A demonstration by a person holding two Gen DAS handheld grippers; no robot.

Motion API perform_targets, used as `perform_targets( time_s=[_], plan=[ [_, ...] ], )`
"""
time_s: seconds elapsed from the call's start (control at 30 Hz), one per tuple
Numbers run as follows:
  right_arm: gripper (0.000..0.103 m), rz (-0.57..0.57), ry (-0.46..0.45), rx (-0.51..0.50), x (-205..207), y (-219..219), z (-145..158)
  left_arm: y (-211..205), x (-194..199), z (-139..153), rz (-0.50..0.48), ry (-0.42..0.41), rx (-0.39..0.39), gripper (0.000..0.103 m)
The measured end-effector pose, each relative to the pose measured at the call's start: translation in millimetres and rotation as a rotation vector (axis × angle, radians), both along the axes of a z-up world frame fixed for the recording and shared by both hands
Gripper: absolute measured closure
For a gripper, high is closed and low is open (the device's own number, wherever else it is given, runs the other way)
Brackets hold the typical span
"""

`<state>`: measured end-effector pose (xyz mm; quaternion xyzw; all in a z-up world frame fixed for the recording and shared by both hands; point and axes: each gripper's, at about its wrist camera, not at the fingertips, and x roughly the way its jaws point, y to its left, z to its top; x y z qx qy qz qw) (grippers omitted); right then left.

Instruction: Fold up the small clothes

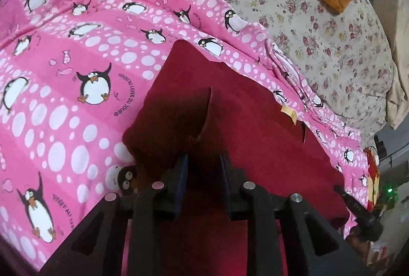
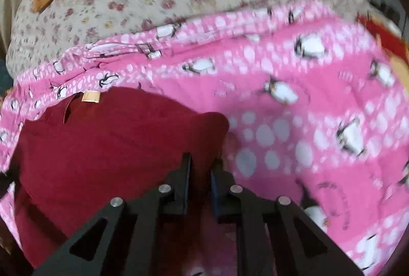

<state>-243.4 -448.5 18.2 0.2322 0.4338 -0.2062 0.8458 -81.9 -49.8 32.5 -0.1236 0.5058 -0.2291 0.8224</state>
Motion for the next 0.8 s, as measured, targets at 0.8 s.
perform_targets(
  time_s=[0.8],
  plan=[
    [0.054,0.149,0.016,0.030,-93.0,68.9,40.2,40.7,-86.7,5.2,-0.044,-0.050,0.140,0.098]
  ],
)
